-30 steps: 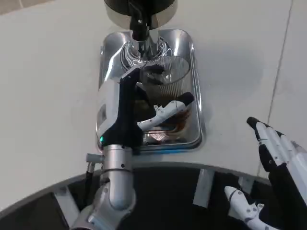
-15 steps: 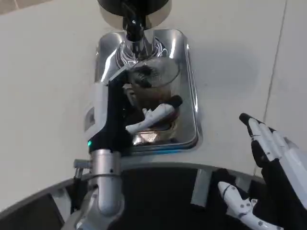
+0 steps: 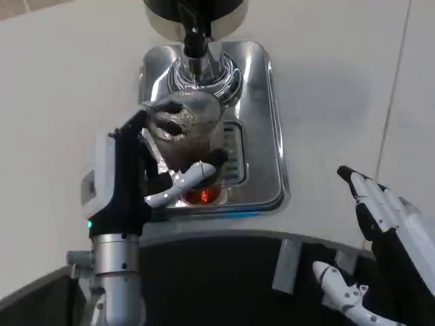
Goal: Grasp the cup under the faucet to collect the drink, then remove the cup.
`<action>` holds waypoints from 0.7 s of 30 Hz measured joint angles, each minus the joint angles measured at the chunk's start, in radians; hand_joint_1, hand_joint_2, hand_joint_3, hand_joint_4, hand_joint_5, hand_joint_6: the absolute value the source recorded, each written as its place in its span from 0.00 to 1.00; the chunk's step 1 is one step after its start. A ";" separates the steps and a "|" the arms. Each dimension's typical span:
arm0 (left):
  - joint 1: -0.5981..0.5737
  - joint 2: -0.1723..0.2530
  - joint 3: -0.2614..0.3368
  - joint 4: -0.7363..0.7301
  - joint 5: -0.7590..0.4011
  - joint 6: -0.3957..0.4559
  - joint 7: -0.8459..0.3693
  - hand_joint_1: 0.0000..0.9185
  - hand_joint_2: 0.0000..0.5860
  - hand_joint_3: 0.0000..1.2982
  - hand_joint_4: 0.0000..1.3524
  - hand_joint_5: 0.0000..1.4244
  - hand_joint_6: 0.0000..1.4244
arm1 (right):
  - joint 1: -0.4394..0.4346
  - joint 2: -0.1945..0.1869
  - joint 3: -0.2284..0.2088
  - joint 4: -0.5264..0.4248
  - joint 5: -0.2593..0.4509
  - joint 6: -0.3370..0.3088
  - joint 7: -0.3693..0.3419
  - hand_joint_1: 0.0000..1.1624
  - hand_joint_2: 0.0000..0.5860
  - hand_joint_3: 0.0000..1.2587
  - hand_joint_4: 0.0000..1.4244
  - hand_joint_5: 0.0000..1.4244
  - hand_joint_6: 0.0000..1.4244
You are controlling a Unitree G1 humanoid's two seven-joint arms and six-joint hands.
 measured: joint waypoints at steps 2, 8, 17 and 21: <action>0.031 0.001 0.013 -0.061 0.000 0.001 -0.016 0.85 0.12 0.91 0.87 0.89 1.00 | -0.002 -0.023 -0.004 0.001 0.004 -0.016 -0.007 0.22 0.84 0.00 0.00 0.00 0.00; 0.144 0.025 0.046 -0.227 0.000 -0.001 -0.071 0.85 0.12 0.91 0.87 0.89 1.00 | -0.011 -0.087 -0.012 0.005 0.013 -0.057 -0.011 0.23 0.84 0.00 0.00 0.00 0.00; 0.311 0.056 0.097 -0.385 0.004 0.000 -0.142 0.85 0.12 0.91 0.87 0.89 1.00 | -0.092 -0.166 -0.027 0.050 0.051 -0.095 -0.011 0.23 0.86 0.00 0.00 0.00 0.00; 0.376 0.059 0.115 -0.467 0.003 -0.003 -0.174 0.85 0.12 0.91 0.87 0.89 1.00 | -0.104 -0.190 -0.036 0.068 0.054 -0.124 -0.030 0.23 0.89 0.00 0.00 0.00 0.00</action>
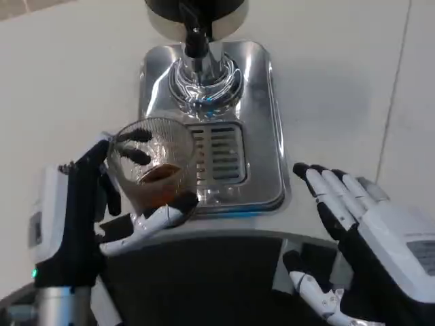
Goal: Grasp the cup under the faucet to collect the drink, then remove the cup.
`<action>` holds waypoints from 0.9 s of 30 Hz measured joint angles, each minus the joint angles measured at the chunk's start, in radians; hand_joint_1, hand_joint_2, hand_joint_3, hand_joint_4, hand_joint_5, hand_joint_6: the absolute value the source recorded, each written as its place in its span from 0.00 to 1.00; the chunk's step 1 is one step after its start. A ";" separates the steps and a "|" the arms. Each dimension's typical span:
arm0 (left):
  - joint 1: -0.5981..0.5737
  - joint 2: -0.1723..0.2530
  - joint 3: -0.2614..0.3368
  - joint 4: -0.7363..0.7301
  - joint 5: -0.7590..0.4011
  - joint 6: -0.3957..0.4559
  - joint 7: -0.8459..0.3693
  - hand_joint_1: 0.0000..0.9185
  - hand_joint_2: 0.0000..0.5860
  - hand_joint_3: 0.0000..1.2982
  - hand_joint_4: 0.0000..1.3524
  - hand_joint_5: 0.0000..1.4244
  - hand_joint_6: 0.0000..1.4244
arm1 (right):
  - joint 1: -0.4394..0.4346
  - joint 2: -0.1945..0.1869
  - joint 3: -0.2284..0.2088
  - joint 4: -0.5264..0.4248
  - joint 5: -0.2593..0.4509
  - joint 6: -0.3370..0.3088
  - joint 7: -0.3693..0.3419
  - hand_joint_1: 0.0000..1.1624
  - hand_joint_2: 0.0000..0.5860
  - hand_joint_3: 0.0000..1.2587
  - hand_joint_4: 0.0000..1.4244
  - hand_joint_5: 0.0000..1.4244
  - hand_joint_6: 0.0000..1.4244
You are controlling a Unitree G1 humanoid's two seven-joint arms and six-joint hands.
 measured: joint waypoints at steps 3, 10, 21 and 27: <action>0.048 0.004 0.006 -0.095 -0.001 -0.016 -0.035 0.85 0.12 0.91 0.87 0.89 1.00 | 0.012 -0.041 -0.025 -0.001 0.011 -0.070 -0.056 0.23 0.90 0.00 0.00 0.00 0.00; 0.194 0.007 0.027 -0.243 0.002 -0.068 -0.096 0.85 0.11 0.91 0.87 0.88 1.00 | 0.124 -0.081 -0.064 -0.003 0.013 -0.188 -0.156 0.19 0.96 0.00 0.00 0.00 0.00; 0.275 -0.002 0.049 -0.320 0.007 -0.138 -0.119 0.84 0.11 0.91 0.87 0.88 1.00 | 0.260 -0.059 -0.068 -0.003 -0.048 -0.303 -0.286 0.17 0.99 0.00 0.00 0.00 0.00; 0.294 -0.005 0.049 -0.322 0.012 -0.159 -0.136 0.85 0.10 0.91 0.87 0.88 1.00 | 0.294 -0.042 -0.069 0.004 -0.075 -0.316 -0.326 0.17 0.99 0.00 0.00 0.00 0.00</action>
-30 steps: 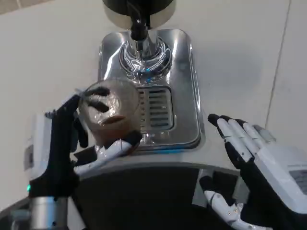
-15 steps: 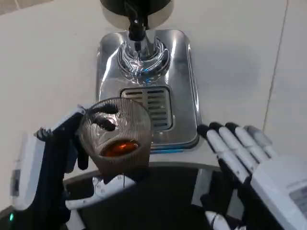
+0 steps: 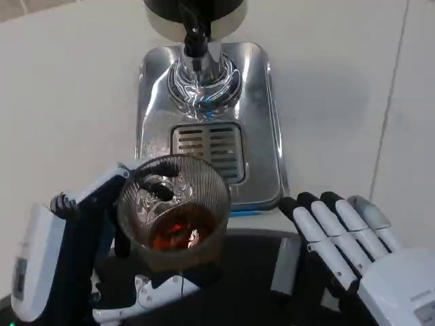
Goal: Grasp the cup under the faucet to collect the drink, then remove the cup.
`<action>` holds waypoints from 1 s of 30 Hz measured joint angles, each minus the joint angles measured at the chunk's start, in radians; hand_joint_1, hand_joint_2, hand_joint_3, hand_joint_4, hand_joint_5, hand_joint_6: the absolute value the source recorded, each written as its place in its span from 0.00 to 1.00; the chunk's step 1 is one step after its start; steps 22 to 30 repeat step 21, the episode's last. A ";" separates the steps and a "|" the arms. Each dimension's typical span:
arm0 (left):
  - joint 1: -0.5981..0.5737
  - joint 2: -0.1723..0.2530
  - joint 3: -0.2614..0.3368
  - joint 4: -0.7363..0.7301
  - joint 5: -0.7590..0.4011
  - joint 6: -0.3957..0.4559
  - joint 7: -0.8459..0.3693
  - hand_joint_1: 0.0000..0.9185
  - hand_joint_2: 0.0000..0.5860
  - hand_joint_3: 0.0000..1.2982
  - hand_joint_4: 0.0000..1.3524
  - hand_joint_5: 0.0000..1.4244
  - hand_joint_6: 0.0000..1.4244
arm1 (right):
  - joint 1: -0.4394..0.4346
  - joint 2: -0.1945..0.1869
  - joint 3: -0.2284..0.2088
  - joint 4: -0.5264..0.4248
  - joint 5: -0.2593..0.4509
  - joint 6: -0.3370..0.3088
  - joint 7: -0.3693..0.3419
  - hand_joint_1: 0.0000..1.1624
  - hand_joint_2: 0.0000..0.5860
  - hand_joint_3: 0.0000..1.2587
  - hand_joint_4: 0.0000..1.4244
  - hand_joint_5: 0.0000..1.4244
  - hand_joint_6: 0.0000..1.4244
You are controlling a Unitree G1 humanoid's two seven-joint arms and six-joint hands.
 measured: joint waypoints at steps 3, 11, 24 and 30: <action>0.008 -0.007 0.000 0.000 0.000 -0.001 -0.009 0.85 0.10 0.91 0.87 0.88 1.00 | -0.003 0.015 0.003 0.013 -0.012 0.000 -0.007 0.16 0.99 0.00 0.00 0.00 0.00; 0.026 -0.023 -0.001 -0.006 0.000 -0.003 -0.025 0.85 0.10 0.91 0.86 0.88 1.00 | -0.026 0.020 0.004 0.036 -0.012 0.000 -0.010 0.16 0.99 0.00 0.00 0.00 0.00; 0.044 -0.032 -0.001 -0.010 0.000 -0.006 -0.038 0.85 0.10 0.91 0.87 0.88 1.00 | 0.026 0.019 -0.005 0.030 -0.006 -0.017 -0.016 0.15 0.99 0.00 0.00 0.00 0.00; 0.044 -0.032 -0.001 -0.010 0.000 -0.006 -0.038 0.85 0.10 0.91 0.87 0.88 1.00 | 0.026 0.019 -0.005 0.030 -0.006 -0.017 -0.016 0.15 0.99 0.00 0.00 0.00 0.00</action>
